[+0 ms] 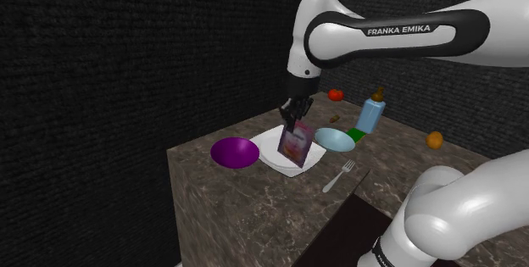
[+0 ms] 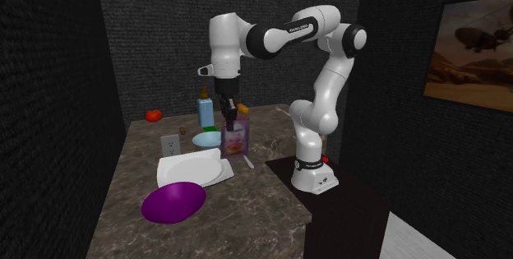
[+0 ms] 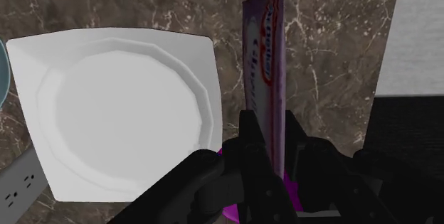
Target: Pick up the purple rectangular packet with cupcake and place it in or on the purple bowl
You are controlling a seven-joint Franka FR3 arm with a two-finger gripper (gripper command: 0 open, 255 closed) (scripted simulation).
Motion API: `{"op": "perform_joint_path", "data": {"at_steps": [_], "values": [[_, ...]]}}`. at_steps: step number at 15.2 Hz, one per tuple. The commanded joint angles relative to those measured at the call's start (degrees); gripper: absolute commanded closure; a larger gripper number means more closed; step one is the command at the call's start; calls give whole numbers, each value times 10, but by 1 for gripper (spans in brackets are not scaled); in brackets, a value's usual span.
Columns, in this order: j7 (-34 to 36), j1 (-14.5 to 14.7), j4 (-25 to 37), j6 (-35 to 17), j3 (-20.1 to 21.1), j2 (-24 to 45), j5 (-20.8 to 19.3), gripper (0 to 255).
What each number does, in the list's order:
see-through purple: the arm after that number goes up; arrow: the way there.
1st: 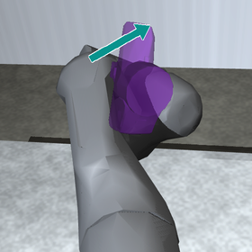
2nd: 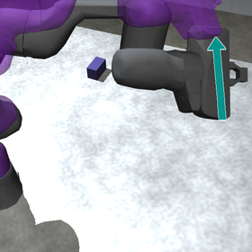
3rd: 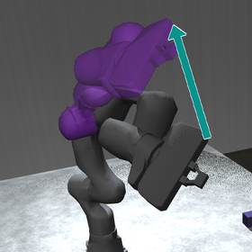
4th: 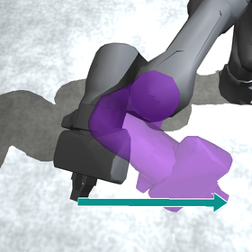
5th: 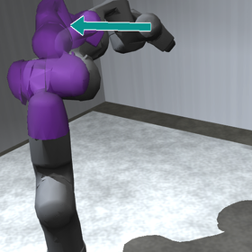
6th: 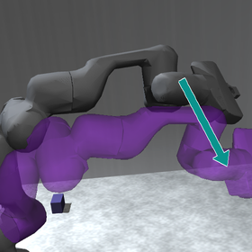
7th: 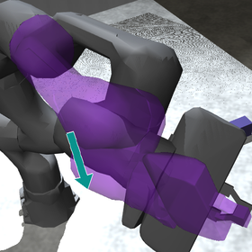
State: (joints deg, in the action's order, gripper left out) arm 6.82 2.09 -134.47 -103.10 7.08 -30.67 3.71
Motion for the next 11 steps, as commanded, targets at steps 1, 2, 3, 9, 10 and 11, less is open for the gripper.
{"op": "perform_joint_path", "data": {"at_steps": [1, 2, 3, 9, 10, 11], "values": [[7, -2, 44, 0, 5, 45, -2, 255], [10, -2, 67, 0, 8, 68, -4, 255], [13, -3, 91, 1, 10, 91, -6, 255], [35, -5, 250, 23, 24, 228, -23, 255], [38, -4, 280, 29, 26, 251, -27, 255], [42, -3, 310, 37, 28, 275, -31, 255]]}}
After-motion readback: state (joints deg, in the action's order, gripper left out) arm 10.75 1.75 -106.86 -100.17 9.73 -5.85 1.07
